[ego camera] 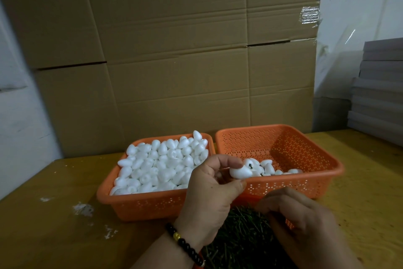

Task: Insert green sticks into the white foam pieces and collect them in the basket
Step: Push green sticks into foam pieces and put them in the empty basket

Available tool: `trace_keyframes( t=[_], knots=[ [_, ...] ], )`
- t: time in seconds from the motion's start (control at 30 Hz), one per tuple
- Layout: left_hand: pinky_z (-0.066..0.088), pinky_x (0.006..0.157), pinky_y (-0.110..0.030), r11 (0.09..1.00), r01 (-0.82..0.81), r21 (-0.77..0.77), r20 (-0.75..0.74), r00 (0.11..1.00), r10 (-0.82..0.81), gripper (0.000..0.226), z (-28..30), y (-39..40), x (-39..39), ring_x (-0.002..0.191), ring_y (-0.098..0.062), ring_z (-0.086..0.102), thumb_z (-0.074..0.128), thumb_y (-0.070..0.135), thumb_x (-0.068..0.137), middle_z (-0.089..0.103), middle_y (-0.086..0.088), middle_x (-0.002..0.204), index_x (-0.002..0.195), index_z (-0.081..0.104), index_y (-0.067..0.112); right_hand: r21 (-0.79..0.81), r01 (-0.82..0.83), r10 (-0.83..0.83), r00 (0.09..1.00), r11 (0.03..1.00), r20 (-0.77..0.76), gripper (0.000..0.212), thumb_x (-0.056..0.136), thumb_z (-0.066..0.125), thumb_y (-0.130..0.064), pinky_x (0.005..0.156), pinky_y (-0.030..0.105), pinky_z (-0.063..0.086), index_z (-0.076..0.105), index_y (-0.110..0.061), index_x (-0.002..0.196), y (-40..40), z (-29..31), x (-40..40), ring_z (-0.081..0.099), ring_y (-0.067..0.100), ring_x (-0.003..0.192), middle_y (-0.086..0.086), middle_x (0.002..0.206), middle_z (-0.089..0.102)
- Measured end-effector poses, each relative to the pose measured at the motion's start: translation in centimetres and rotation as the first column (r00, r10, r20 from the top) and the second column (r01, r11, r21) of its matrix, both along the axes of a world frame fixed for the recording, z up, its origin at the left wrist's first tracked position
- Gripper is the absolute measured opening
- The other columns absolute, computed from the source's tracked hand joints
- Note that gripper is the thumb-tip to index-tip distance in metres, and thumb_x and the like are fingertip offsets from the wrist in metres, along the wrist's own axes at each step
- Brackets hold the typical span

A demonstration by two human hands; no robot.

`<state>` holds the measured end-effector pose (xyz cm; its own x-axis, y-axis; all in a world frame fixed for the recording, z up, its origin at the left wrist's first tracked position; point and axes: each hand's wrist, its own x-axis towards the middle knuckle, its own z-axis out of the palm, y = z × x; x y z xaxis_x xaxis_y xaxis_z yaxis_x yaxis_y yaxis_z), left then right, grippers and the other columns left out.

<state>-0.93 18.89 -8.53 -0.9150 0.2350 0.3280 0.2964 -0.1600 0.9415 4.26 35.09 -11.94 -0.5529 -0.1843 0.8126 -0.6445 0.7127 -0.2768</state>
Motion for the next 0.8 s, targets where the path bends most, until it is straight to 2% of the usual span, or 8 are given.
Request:
trace_keyframes(
  t=[0.13,0.3,0.43,0.53,0.6,0.67,0.73,0.8],
  knots=[
    [0.057,0.080,-0.035,0.999,-0.021,-0.035,-0.017,1.000,0.021,0.038,-0.1,0.1,0.0,0.097,-0.021,0.069,0.070,-0.004,0.077,0.071,0.005,0.102,0.082,0.065,0.033,-0.063,0.008,-0.014,0.997,0.998,-0.081,0.036,0.063,0.073,0.012,0.072,0.005,0.046,0.072,-0.020,0.080,0.0,0.0,0.0,0.061,-0.008,0.087,-0.012,0.090,0.066],
    [0.055,0.070,-0.030,0.966,0.166,0.197,0.227,0.951,-0.210,0.036,0.5,0.2,0.2,0.091,-0.021,0.069,0.051,0.002,0.095,0.069,-0.012,0.111,0.124,0.057,0.023,-0.231,0.017,-0.056,0.985,0.973,-0.161,0.028,0.072,0.072,-0.007,0.071,0.010,0.046,0.070,-0.030,0.088,-0.1,0.0,-0.3,0.062,-0.004,0.085,-0.018,0.095,0.065],
    [0.054,0.069,-0.030,0.912,0.296,0.285,0.362,0.848,-0.388,0.026,0.8,0.0,0.3,0.090,-0.021,0.068,0.045,0.008,0.095,0.070,-0.015,0.112,0.118,0.055,0.012,-0.340,-0.015,-0.035,0.989,0.940,-0.143,0.020,0.081,0.069,-0.026,0.062,0.028,0.054,0.068,-0.037,0.097,0.0,-0.2,-0.3,0.066,0.007,0.081,-0.017,0.097,0.066],
    [0.055,0.071,-0.032,0.864,0.321,0.388,0.421,0.772,-0.476,0.023,0.9,0.1,0.4,0.091,-0.025,0.068,0.053,0.012,0.082,0.069,-0.018,0.112,0.105,0.057,0.010,-0.375,-0.013,-0.035,0.992,0.927,-0.122,0.020,0.080,0.073,-0.023,0.062,0.037,0.055,0.068,-0.034,0.095,0.1,-0.5,-0.4,0.068,0.011,0.079,-0.014,0.095,0.069],
    [0.056,0.071,-0.033,0.842,0.320,0.434,0.444,0.737,-0.509,0.024,1.0,0.1,0.4,0.090,-0.025,0.068,0.054,0.014,0.081,0.069,-0.019,0.111,0.104,0.058,0.007,-0.395,0.020,-0.063,0.993,0.919,-0.095,0.024,0.079,0.076,-0.020,0.064,0.035,0.056,0.066,-0.036,0.094,0.0,-0.6,-0.4,0.069,0.010,0.076,-0.015,0.092,0.069],
    [0.057,0.070,-0.032,0.838,0.317,0.445,0.458,0.723,-0.517,0.028,0.9,0.1,0.3,0.086,-0.024,0.069,0.055,0.014,0.081,0.070,-0.020,0.109,0.106,0.060,0.004,-0.421,0.057,-0.099,0.992,0.905,-0.078,0.028,0.077,0.076,-0.021,0.066,0.023,0.055,0.064,-0.038,0.096,0.0,-0.8,-0.4,0.068,0.004,0.073,-0.017,0.089,0.069],
    [0.058,0.070,-0.032,0.846,0.317,0.429,0.462,0.728,-0.507,0.031,0.8,0.1,0.3,0.085,-0.024,0.070,0.056,0.014,0.080,0.070,-0.019,0.106,0.108,0.061,0.001,-0.426,0.074,-0.113,0.992,0.902,-0.065,0.032,0.074,0.072,-0.024,0.067,0.015,0.053,0.062,-0.042,0.097,-0.1,-0.8,-0.5,0.067,0.000,0.073,-0.020,0.092,0.068],
    [0.058,0.070,-0.032,0.861,0.309,0.403,0.466,0.741,-0.484,0.033,0.6,0.2,0.3,0.085,-0.025,0.069,0.059,0.014,0.080,0.069,-0.019,0.102,0.110,0.060,0.000,-0.402,0.071,-0.105,0.993,0.913,-0.062,0.035,0.075,0.072,-0.026,0.067,0.014,0.053,0.061,-0.048,0.100,-0.1,-0.7,-0.6,0.067,-0.001,0.074,-0.023,0.094,0.067]
  ],
)
